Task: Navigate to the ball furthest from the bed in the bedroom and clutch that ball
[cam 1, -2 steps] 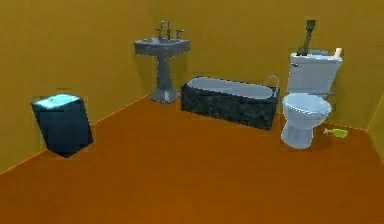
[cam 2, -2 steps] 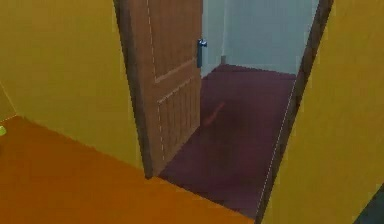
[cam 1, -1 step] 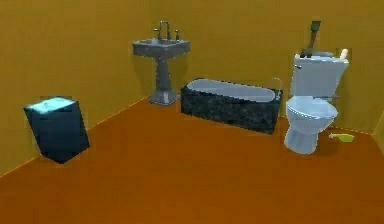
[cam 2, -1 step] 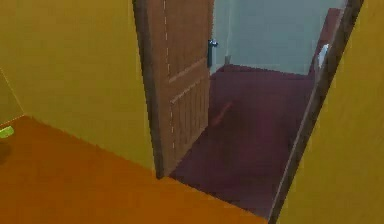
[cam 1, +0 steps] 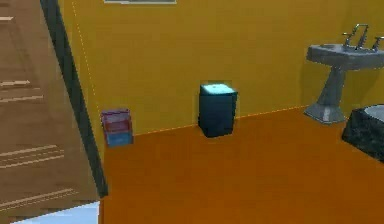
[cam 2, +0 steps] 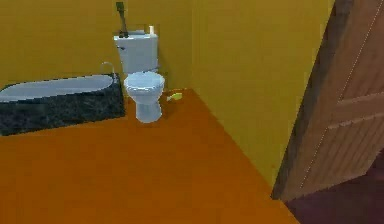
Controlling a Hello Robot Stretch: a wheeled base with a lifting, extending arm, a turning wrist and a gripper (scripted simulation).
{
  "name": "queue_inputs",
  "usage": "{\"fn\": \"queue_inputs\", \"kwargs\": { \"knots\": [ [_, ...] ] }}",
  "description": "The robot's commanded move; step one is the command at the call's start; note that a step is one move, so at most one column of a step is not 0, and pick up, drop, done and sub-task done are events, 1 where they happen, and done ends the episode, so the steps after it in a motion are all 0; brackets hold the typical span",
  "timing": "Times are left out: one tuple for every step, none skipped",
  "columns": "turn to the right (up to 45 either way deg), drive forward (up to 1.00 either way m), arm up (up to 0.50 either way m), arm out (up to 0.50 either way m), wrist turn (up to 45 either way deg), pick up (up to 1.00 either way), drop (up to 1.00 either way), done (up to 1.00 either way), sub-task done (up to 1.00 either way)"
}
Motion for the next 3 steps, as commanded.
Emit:
{"fn": "queue_inputs", "kwargs": {
  "knots": [
    [-33.0, 0.0, 0.0, 0.0, 0.0, 0.0, 0.0, 0.0, 0.0],
    [0.0, 0.3, 0.0, 0.0, 0.0, 0.0, 0.0, 0.0, 0.0],
    [-45.0, 0.0, 0.0, 0.0, 0.0, 0.0, 0.0, 0.0, 0.0]
  ]
}}
